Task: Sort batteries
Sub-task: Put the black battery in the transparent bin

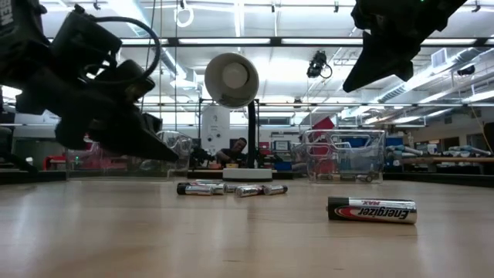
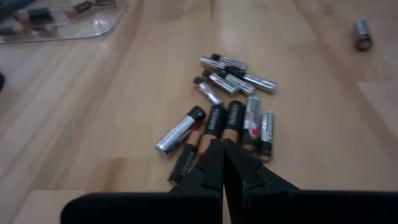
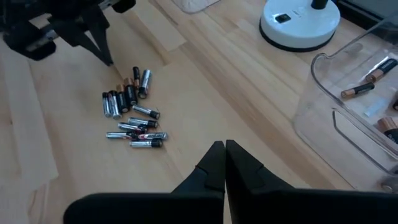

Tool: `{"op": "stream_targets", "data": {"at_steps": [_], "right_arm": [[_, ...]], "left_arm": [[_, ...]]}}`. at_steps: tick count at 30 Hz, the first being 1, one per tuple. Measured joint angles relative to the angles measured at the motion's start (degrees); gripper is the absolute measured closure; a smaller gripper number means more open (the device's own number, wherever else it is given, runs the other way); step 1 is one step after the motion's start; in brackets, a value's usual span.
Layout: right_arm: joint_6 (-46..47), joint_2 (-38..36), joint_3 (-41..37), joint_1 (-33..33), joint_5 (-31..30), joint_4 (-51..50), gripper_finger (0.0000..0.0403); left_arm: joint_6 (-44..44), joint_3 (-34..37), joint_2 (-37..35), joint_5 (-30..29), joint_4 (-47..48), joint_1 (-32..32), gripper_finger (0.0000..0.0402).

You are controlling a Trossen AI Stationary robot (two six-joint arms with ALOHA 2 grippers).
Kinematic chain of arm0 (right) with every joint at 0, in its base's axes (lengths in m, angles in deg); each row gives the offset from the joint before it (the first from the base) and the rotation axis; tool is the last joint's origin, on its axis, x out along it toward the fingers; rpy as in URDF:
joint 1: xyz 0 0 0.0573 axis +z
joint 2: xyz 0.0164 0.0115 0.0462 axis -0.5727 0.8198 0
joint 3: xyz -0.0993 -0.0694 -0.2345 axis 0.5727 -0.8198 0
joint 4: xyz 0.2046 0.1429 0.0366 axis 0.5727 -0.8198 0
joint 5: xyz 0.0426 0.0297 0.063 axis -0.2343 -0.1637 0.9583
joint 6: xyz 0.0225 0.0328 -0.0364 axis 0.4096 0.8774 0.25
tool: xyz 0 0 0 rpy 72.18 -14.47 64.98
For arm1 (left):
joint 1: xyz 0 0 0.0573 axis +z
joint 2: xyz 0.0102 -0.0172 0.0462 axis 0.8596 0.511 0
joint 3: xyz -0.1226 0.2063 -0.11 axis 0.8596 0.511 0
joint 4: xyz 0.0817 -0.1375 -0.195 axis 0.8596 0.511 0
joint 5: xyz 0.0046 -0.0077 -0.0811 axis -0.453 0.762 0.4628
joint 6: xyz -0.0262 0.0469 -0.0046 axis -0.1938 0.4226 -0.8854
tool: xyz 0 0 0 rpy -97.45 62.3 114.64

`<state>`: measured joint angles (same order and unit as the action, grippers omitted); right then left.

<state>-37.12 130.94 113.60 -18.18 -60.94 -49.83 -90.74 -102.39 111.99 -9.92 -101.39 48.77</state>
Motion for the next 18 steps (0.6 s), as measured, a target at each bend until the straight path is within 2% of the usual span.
{"op": "stream_targets", "data": {"at_steps": [5,12,18], "right_arm": [[-0.01,0.02,0.02,0.00,-0.02,0.38,0.0403],[-0.27,0.02,0.02,0.00,-0.02,1.05,0.0403],[-1.49,0.02,0.02,0.00,-0.04,1.80,0.0403]], "left_arm": [[2.31,0.04,2.84,-2.36,-2.90,0.33,0.0393],[2.63,0.02,5.35,-3.08,-3.25,3.03,0.0338],[3.41,0.02,7.28,2.39,-3.65,5.30,0.0293]]}}
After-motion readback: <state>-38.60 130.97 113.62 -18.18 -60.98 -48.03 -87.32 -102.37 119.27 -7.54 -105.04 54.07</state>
